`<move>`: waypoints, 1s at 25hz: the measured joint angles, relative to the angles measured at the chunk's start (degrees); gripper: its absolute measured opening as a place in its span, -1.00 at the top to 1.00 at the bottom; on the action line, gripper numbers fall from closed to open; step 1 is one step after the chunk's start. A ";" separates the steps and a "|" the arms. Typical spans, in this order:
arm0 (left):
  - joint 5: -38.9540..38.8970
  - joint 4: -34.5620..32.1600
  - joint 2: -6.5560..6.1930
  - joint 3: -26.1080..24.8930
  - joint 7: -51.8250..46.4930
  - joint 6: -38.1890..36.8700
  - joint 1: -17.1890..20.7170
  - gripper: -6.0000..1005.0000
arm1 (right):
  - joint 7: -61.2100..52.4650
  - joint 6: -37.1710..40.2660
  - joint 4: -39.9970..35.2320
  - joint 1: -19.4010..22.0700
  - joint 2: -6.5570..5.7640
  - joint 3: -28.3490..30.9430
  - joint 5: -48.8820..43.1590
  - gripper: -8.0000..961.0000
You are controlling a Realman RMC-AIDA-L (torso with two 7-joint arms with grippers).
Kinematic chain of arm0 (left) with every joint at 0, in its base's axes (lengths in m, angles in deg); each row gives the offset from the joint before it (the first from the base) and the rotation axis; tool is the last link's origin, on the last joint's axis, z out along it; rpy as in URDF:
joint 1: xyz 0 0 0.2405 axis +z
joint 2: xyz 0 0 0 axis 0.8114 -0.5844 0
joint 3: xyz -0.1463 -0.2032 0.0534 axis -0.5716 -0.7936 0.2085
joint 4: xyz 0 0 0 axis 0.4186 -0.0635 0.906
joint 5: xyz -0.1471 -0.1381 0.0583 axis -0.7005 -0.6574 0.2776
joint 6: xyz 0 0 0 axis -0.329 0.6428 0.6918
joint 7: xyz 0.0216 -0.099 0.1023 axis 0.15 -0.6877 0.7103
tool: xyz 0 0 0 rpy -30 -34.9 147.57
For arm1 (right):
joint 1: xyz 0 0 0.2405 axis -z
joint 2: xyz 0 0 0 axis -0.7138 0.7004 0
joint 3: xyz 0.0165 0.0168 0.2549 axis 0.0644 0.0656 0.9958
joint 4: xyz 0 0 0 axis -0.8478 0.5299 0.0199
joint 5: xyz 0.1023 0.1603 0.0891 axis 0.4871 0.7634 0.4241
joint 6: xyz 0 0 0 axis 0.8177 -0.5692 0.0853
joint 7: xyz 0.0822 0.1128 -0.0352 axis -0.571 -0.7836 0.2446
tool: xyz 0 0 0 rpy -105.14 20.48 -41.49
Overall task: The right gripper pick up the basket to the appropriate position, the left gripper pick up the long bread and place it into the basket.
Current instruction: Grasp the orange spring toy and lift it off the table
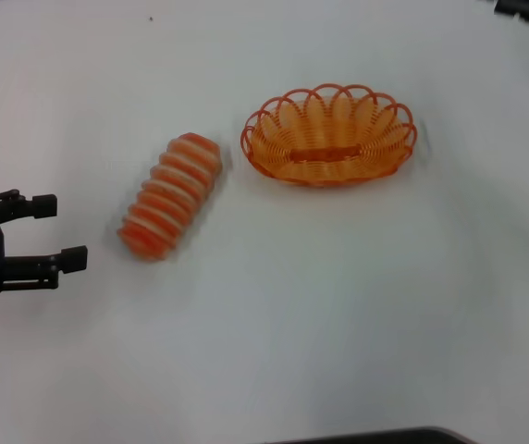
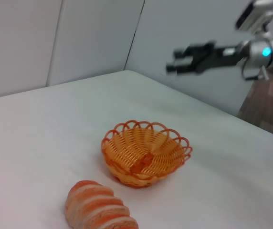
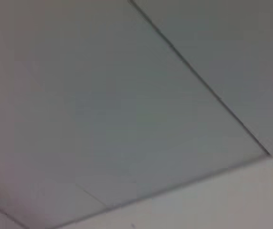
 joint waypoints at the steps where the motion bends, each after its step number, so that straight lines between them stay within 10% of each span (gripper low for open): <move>1: 0.00 0.00 0.08 0.01 -0.27 0.00 -0.07 -0.87 | 3.65 3.70 -0.67 0.58 -0.20 -0.11 3.49 -0.18; 9: -0.03 -0.40 0.48 0.40 -8.00 -0.07 -2.24 -0.86 | 26.66 30.86 -7.26 1.65 -2.15 -5.58 5.10 -0.61; 17: 9.23 -17.15 6.32 6.72 -25.50 1.55 -5.03 -0.86 | 26.68 29.81 -13.84 1.17 -0.92 -13.48 -12.01 -0.60; 25: 18.44 -20.28 6.60 27.31 -44.90 17.43 -8.84 -0.86 | 27.82 24.47 -13.35 2.13 -0.35 -13.73 -13.63 -0.60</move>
